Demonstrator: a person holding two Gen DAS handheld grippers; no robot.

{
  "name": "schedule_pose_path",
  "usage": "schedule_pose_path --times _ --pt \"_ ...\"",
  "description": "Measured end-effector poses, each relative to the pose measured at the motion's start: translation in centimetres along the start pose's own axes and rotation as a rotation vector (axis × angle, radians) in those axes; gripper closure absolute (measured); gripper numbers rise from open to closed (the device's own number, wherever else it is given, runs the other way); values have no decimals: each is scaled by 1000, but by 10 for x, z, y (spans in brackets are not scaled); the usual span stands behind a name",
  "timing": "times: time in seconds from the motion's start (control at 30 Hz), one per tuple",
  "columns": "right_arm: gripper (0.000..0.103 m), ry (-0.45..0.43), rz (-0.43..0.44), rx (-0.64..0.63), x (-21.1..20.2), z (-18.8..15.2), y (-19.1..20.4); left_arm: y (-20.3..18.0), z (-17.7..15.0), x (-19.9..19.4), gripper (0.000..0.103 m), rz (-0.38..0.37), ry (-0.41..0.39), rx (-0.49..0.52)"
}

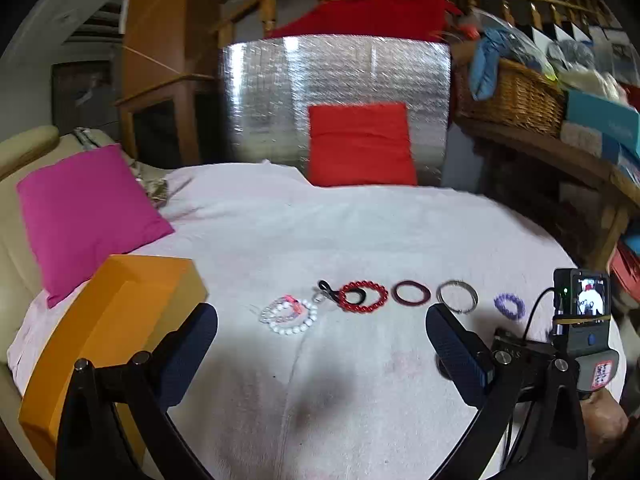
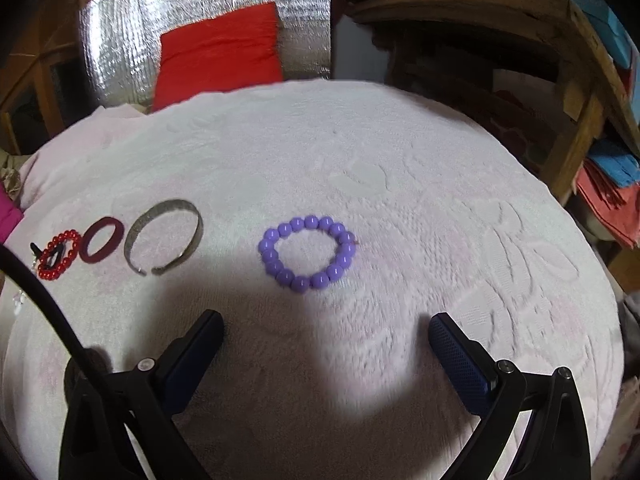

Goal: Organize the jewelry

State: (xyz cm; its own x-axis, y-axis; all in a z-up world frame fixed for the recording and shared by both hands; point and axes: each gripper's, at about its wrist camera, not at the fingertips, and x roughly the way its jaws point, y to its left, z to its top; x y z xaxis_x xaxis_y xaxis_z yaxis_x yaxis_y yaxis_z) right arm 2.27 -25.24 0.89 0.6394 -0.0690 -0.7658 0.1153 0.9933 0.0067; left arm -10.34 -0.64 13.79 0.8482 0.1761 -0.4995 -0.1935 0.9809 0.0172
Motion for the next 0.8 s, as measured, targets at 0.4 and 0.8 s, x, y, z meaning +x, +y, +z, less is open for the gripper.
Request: schedule_pose_path --times 0.4,0.8 --pt "0 -251 82 -67 -191 -9 -16 -5 -7 -54 0 55 -56 5" --pt "0 -155 187 -96 -173 -19 28 4 -17 -31 0 96 -13 30"
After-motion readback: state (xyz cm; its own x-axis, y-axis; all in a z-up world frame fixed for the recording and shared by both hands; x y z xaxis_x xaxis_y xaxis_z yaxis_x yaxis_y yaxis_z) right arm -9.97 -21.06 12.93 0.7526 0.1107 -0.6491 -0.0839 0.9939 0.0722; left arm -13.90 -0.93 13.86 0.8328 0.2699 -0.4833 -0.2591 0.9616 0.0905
